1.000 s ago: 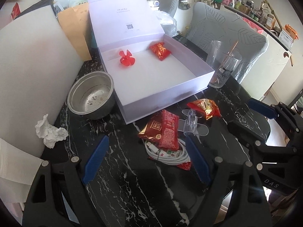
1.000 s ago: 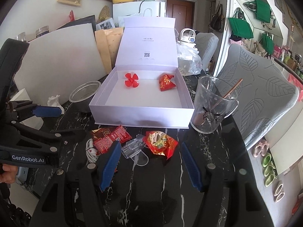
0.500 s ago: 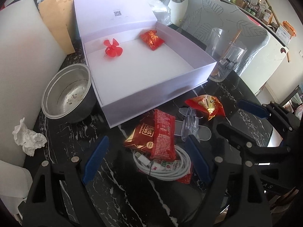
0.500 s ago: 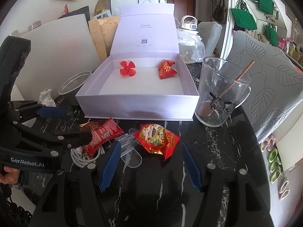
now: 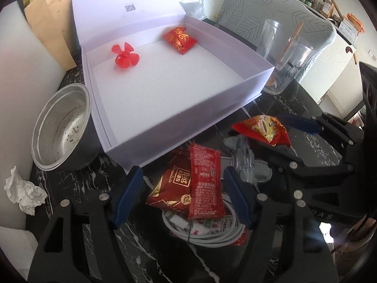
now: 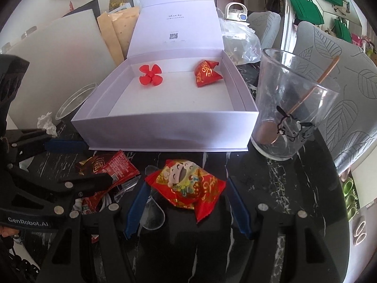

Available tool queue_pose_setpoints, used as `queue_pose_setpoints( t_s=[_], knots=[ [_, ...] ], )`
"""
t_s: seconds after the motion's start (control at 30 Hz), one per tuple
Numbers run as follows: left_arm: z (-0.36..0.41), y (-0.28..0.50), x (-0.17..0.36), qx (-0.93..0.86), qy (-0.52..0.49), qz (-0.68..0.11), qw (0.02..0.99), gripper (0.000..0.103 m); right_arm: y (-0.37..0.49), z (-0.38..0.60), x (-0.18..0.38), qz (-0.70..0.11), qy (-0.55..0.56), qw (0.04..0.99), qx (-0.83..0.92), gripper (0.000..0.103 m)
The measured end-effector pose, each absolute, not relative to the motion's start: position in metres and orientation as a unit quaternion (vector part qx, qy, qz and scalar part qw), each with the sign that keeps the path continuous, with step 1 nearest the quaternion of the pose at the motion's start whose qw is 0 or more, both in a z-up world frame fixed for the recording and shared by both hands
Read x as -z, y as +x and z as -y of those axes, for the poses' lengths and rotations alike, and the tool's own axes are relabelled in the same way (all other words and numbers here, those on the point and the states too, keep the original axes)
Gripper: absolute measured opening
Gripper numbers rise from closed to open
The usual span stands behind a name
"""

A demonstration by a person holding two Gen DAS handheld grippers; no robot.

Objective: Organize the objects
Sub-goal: 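Grasp a long red strip with the left gripper while the right gripper grasps the cartoon-printed red bag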

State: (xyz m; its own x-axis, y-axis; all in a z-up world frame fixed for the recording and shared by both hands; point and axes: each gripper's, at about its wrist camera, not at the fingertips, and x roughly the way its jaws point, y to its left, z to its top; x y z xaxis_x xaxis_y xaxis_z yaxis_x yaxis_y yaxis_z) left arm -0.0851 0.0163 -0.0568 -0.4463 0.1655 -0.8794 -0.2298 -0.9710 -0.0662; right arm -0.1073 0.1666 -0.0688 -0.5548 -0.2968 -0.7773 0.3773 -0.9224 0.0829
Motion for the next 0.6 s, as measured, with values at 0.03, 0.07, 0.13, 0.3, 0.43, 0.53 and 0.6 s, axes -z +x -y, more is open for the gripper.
queue_pose_setpoints(
  t_s=[0.03, 0.07, 0.13, 0.3, 0.43, 0.53, 0.6],
  knots=[
    [-0.017, -0.085, 0.058, -0.847, -0.517, -0.032, 0.120, 0.065, -0.110, -0.166, 0.069, -0.046, 0.432, 0.191, 0.880, 0.067],
    [-0.018, -0.085, 0.060, -0.845, -0.519, -0.033, 0.123, 0.063, -0.112, -0.166, 0.070, -0.047, 0.434, 0.188, 0.880, 0.067],
    [-0.020, -0.085, 0.062, -0.842, -0.522, -0.035, 0.130, 0.060, -0.117, -0.165, 0.073, -0.050, 0.441, 0.182, 0.877, 0.067],
    [-0.028, -0.083, 0.067, -0.840, -0.521, -0.054, 0.140, 0.050, -0.121, -0.170, 0.077, -0.030, 0.446, 0.185, 0.875, 0.067],
    [-0.032, -0.084, 0.067, -0.839, -0.521, -0.059, 0.144, 0.045, -0.119, -0.173, 0.077, -0.021, 0.443, 0.187, 0.877, 0.064],
    [-0.031, -0.085, 0.067, -0.838, -0.524, -0.057, 0.142, 0.043, -0.117, -0.176, 0.076, -0.014, 0.442, 0.188, 0.877, 0.054],
    [-0.031, -0.085, 0.066, -0.837, -0.526, -0.052, 0.141, 0.041, -0.114, -0.179, 0.074, -0.011, 0.439, 0.190, 0.878, 0.049]
  ],
)
